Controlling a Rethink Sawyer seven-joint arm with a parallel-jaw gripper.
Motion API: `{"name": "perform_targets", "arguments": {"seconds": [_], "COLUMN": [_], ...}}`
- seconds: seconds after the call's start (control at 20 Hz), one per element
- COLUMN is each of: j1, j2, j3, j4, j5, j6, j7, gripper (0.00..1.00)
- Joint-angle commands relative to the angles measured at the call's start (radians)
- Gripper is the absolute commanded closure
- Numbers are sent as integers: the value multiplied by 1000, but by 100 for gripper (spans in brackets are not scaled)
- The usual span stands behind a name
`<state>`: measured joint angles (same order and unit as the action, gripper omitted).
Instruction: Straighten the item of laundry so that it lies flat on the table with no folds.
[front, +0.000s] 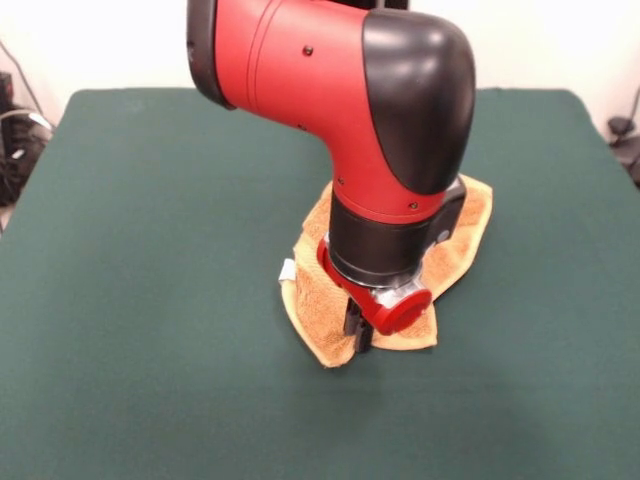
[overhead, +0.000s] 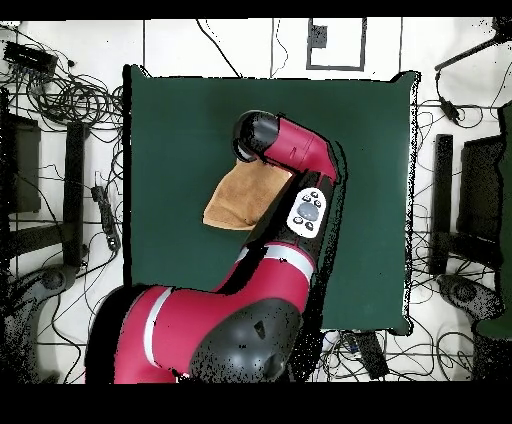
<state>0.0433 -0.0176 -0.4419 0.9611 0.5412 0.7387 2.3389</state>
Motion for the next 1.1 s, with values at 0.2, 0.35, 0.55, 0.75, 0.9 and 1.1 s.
{"name": "perform_targets", "arguments": {"seconds": [0.2,0.35,0.55,0.75,0.9,1.1], "j1": [7,7,5,8,8,7], "j2": [-6,-7,-7,-1,7,18], "j3": [145,145,146,136,124,119], "j4": [93,93,90,75,52,20], "j5": [-2,-6,-8,-11,-12,-6], "j6": [-56,-54,-55,-48,-49,-46], "j7": [124,122,121,134,146,160], "gripper": [100,100,100,100,100,100]}}
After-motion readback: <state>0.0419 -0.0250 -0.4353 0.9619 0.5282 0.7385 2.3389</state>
